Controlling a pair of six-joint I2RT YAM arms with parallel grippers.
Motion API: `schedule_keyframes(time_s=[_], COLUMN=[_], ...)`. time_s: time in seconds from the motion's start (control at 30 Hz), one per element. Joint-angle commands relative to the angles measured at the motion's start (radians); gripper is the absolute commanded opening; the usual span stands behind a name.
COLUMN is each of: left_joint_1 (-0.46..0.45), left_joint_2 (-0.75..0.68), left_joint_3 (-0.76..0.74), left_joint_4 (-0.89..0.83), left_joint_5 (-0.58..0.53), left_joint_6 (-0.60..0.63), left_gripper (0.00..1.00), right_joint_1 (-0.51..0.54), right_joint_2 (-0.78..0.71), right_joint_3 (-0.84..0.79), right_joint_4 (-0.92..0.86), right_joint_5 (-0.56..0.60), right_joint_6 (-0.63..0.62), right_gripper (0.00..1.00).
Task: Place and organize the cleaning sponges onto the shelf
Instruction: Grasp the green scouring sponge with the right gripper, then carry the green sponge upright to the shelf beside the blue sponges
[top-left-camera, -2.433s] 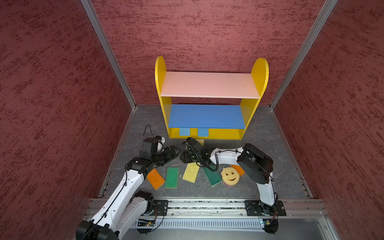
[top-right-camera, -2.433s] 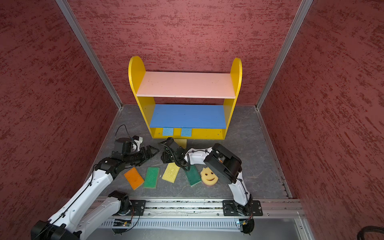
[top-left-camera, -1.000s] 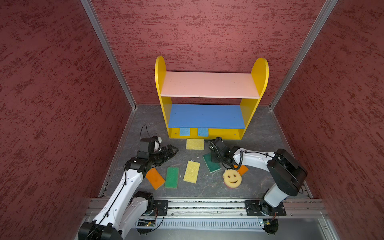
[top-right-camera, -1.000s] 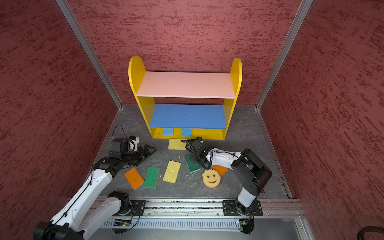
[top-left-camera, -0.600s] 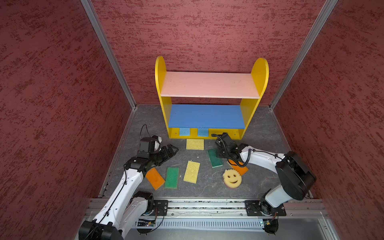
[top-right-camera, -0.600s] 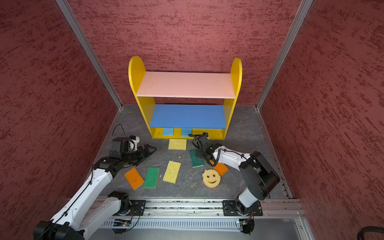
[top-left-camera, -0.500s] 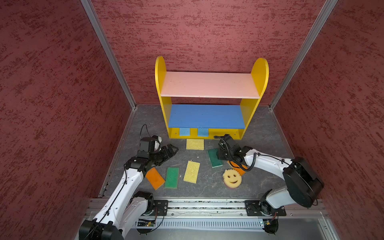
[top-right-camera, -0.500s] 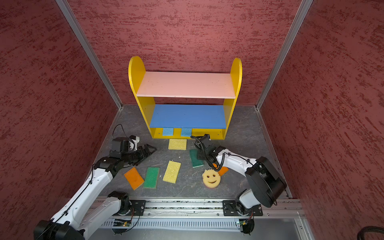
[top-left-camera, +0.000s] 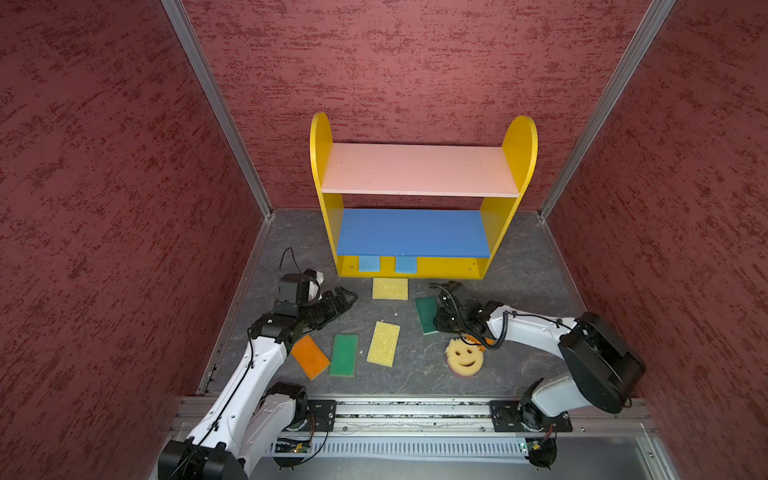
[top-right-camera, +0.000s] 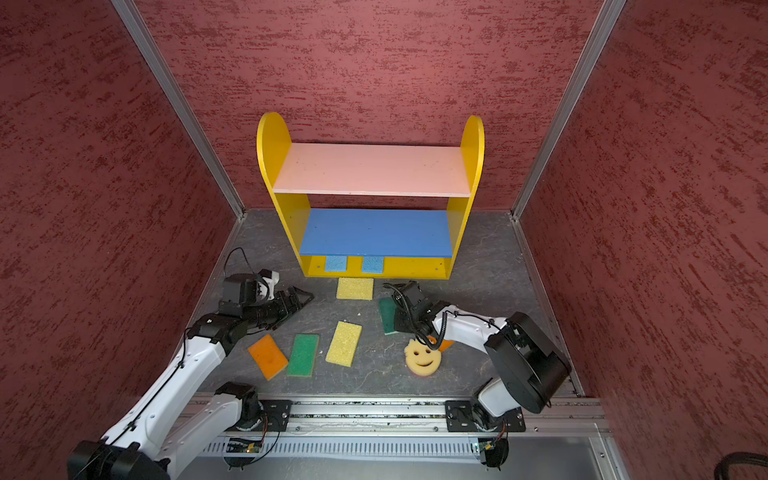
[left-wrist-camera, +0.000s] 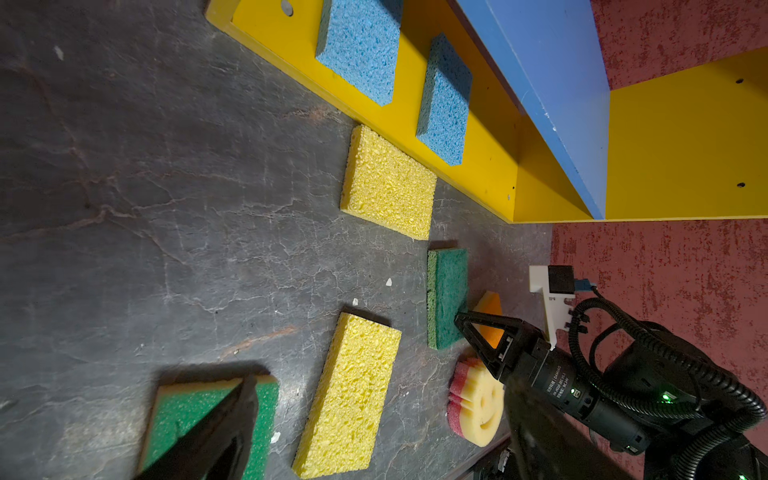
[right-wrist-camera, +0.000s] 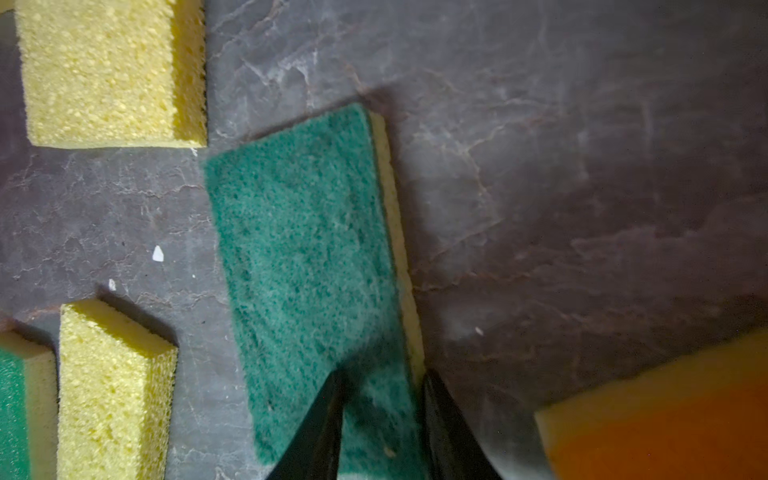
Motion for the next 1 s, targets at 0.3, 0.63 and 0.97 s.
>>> schedule_keyframes(time_s=[0.3,0.63,0.97], left_joint_1=[0.01,0.019,0.023], left_joint_2=[0.005,0.009,0.025], left_joint_3=[0.038,0.034,0.032], left_joint_4=[-0.009,-0.01,-0.009], left_joint_5=[-0.004,-0.025,-0.017], left_joint_6=[0.013,0.026,0.021], left_gripper=[0.92,0.93,0.93], right_joint_1=[-0.021,-0.109,-0.156], right_joint_2=[-0.017,-0.049,0.069], right_joint_3=[0.018,0.046,0.073], right_joint_4=[-0.005,0.133,0.328], right_joint_5=[0.174,0.274,0.358], right_joint_6=[-0.089,-0.215,-0.275], right_gripper=[0.09,0.01,0.0])
